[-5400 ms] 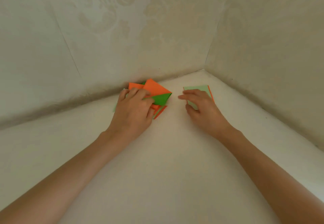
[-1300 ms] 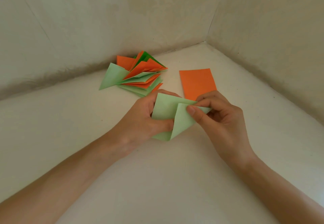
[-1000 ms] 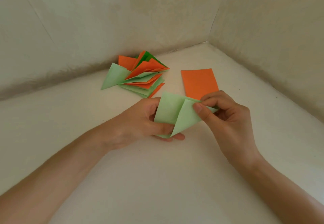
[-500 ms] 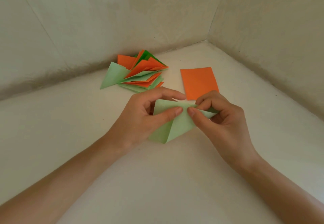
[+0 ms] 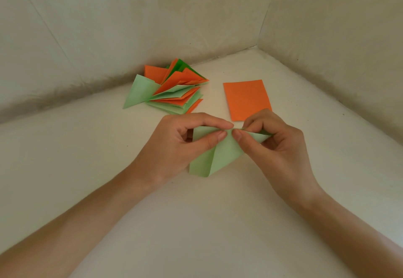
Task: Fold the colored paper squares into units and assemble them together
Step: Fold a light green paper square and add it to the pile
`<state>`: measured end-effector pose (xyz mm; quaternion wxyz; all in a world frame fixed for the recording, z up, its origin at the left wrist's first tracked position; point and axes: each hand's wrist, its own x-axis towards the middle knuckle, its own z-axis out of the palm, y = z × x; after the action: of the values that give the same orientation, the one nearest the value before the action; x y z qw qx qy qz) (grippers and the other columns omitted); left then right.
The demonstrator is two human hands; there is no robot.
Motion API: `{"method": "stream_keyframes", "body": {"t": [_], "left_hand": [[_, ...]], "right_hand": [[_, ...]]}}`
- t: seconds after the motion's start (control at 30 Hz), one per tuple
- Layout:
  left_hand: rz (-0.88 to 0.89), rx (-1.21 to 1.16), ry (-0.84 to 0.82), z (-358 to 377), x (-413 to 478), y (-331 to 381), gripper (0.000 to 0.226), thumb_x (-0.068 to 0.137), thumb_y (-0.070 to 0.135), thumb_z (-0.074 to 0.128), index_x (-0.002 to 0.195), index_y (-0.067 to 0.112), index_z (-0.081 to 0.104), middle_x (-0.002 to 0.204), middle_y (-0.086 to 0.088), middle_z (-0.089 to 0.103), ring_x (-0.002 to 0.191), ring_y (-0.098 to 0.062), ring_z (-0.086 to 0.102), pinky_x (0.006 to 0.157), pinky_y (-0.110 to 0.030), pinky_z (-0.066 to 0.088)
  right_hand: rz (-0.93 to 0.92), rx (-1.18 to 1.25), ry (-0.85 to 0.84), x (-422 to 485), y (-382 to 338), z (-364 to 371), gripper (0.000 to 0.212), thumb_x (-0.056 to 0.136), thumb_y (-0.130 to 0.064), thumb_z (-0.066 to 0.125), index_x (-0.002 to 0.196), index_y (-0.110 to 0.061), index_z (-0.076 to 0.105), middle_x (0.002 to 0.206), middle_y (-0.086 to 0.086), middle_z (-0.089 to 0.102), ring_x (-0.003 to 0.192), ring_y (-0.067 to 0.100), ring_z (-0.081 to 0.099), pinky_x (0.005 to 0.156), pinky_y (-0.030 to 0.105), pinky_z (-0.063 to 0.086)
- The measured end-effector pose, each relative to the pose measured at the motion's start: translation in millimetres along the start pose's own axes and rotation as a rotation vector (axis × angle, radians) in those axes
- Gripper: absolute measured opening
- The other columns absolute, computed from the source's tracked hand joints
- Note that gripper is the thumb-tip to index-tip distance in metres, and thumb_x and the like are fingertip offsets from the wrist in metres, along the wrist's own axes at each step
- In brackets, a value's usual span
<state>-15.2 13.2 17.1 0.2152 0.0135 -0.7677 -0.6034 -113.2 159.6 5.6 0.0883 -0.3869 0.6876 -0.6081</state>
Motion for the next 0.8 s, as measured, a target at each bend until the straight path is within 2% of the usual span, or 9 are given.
{"method": "stream_keyframes", "body": {"t": [0.17,0.3,0.37,0.43,0.47,0.53,0.6,0.67,0.8], "left_hand": [[0.004,-0.012,0.008,1,-2,-2,0.018,0.08,0.014,0.066,0.092,0.027,0.071,0.087,0.02,0.071,0.083,0.002,0.065,0.071,-0.011,0.047],[0.007,-0.001,0.004,1,-1,-4,0.03,0.079,0.011,0.067,0.104,0.029,0.068,0.088,0.021,0.07,0.084,0.003,0.065,0.072,-0.012,0.047],[0.009,0.016,0.011,2,-2,-4,0.024,0.08,0.011,0.067,0.099,0.025,0.071,0.087,0.022,0.07,0.084,0.003,0.064,0.072,-0.011,0.047],[0.014,0.016,0.038,2,-2,-4,0.017,0.08,0.012,0.068,0.084,0.027,0.074,0.085,0.022,0.07,0.082,0.004,0.064,0.071,-0.011,0.047],[0.012,0.003,0.058,1,-1,-3,0.019,0.079,0.011,0.068,0.085,0.029,0.072,0.084,0.021,0.07,0.081,0.004,0.064,0.071,-0.012,0.047],[0.011,-0.023,0.099,-1,2,-3,0.019,0.078,0.01,0.068,0.087,0.027,0.069,0.083,0.02,0.07,0.08,0.004,0.063,0.072,-0.011,0.047],[0.01,-0.032,0.13,-3,4,-3,0.016,0.077,0.011,0.067,0.087,0.024,0.069,0.082,0.02,0.07,0.08,0.006,0.062,0.072,-0.01,0.046],[0.014,-0.017,0.146,-4,5,-4,0.015,0.077,0.012,0.066,0.087,0.024,0.068,0.082,0.021,0.069,0.08,0.006,0.061,0.072,-0.01,0.045],[0.033,0.035,0.152,-4,4,-5,0.018,0.079,0.012,0.067,0.088,0.027,0.069,0.084,0.022,0.069,0.082,0.005,0.061,0.073,-0.011,0.045]], "right_hand": [[0.001,-0.003,0.006,0,-2,-1,0.02,0.082,-0.017,0.066,0.065,-0.01,0.056,0.074,-0.004,0.053,0.073,0.013,0.05,0.064,0.021,0.037],[-0.004,-0.005,0.014,-1,-2,-1,0.02,0.082,-0.015,0.064,0.064,-0.01,0.056,0.072,-0.005,0.053,0.072,0.013,0.05,0.063,0.022,0.037],[-0.003,-0.018,0.014,-1,-3,-2,0.019,0.082,-0.016,0.064,0.065,-0.011,0.056,0.073,-0.006,0.053,0.072,0.012,0.05,0.063,0.022,0.037],[0.024,0.007,-0.004,0,-5,0,0.01,0.08,-0.018,0.066,0.074,-0.014,0.058,0.075,-0.007,0.054,0.071,0.01,0.051,0.063,0.022,0.04],[0.065,0.071,-0.014,1,-8,0,0.011,0.078,-0.018,0.068,0.083,-0.017,0.058,0.076,-0.008,0.056,0.07,0.008,0.052,0.063,0.023,0.042],[0.182,0.234,-0.006,5,-10,-3,0.036,0.072,-0.015,0.074,0.101,-0.02,0.053,0.078,-0.007,0.061,0.068,0.007,0.056,0.064,0.022,0.047],[0.293,0.313,-0.013,8,-13,-8,0.044,0.069,-0.018,0.076,0.107,-0.014,0.055,0.076,-0.001,0.064,0.064,0.009,0.058,0.06,0.021,0.047],[0.341,0.326,-0.054,9,-15,-11,0.035,0.07,-0.024,0.066,0.1,-0.006,0.063,0.073,0.004,0.064,0.064,0.011,0.058,0.057,0.022,0.046],[0.331,0.303,-0.043,9,-14,-12,0.026,0.07,-0.024,0.063,0.086,-0.003,0.067,0.067,0.003,0.064,0.061,0.011,0.057,0.056,0.021,0.045]]}}
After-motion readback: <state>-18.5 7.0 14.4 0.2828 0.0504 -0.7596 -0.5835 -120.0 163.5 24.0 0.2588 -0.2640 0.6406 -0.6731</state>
